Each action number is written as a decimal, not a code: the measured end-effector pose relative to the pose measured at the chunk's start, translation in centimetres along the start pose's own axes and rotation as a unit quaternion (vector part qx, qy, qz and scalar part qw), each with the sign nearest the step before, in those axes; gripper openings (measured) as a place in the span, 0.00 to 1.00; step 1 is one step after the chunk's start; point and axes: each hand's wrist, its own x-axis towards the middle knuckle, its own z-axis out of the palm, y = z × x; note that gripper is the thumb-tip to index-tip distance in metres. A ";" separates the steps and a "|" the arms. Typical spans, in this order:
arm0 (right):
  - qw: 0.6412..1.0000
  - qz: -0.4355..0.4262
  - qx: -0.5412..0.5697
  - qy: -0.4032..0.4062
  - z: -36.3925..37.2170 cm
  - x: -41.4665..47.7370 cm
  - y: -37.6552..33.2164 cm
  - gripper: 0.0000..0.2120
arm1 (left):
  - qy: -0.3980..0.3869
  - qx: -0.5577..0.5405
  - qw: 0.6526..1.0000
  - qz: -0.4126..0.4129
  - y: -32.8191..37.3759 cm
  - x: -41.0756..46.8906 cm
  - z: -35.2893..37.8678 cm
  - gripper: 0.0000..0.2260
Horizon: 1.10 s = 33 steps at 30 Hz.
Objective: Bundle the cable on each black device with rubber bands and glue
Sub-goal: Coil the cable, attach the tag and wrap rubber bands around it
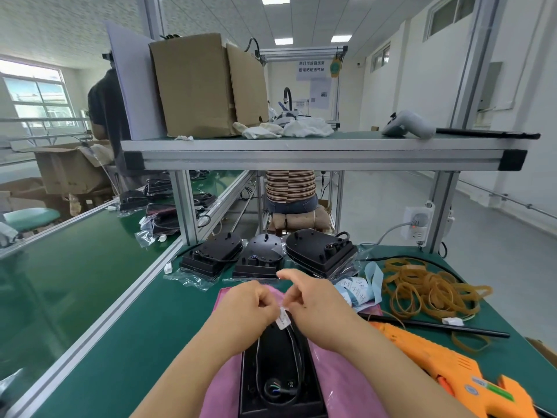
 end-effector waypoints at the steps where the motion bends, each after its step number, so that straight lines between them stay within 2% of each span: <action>1: 1.000 0.011 0.015 0.023 0.0 0.0 0.3 0.26 | 0.019 -0.037 0.998 -0.037 -0.3 -0.1 0.3 0.08; 3: 0.997 0.040 0.035 0.058 0.0 0.1 1.0 0.25 | 0.054 -0.162 0.977 -0.131 -0.8 -0.6 1.1 0.09; 5: 0.996 0.070 0.021 0.045 0.2 0.1 1.8 0.21 | 0.057 -0.285 0.934 -0.206 -1.1 -1.4 2.0 0.08; 8: 0.994 0.106 -0.002 0.001 1.0 -0.1 2.4 0.19 | 0.063 -0.369 0.891 -0.255 -1.6 -2.1 3.1 0.14; 9: 0.993 0.116 0.000 -0.005 1.3 -0.1 2.4 0.19 | 0.066 -0.377 0.886 -0.261 -1.7 -2.1 3.2 0.13; 12: 0.992 0.127 0.005 -0.004 1.9 -0.1 2.7 0.18 | 0.066 -0.376 0.884 -0.271 -1.6 -2.2 3.0 0.05; 14: 0.993 0.121 -0.005 0.005 2.4 0.1 2.9 0.18 | 0.057 -0.375 0.884 -0.272 -1.4 -2.3 2.8 0.07; 16: 0.993 0.115 -0.005 0.011 2.9 0.2 2.9 0.18 | 0.050 -0.375 0.884 -0.276 -1.4 -2.4 2.8 0.15; 18: 0.993 0.114 -0.013 0.015 3.4 0.4 3.0 0.18 | 0.054 -0.365 0.886 -0.280 -1.5 -2.3 2.8 0.18; 22: 0.993 0.110 -0.041 0.022 4.1 0.3 3.2 0.17 | 0.059 -0.349 0.895 -0.272 -1.2 -2.2 2.7 0.14; 25: 0.992 0.114 -0.041 0.027 4.4 0.4 3.3 0.18 | 0.046 -0.385 0.877 -0.286 -1.4 -2.2 2.7 0.13; 29: 0.992 0.115 -0.040 0.023 4.4 0.7 3.5 0.18 | 0.026 -0.364 0.882 -0.297 -1.5 -2.4 2.4 0.03; 31: 0.993 0.114 -0.038 0.020 4.4 0.8 3.6 0.17 | 0.018 -0.346 0.890 -0.296 -1.5 -2.4 2.3 0.03; 33: 0.993 0.116 -0.032 0.019 4.5 0.9 3.6 0.17 | 0.013 -0.337 0.894 -0.294 -1.5 -2.4 2.4 0.08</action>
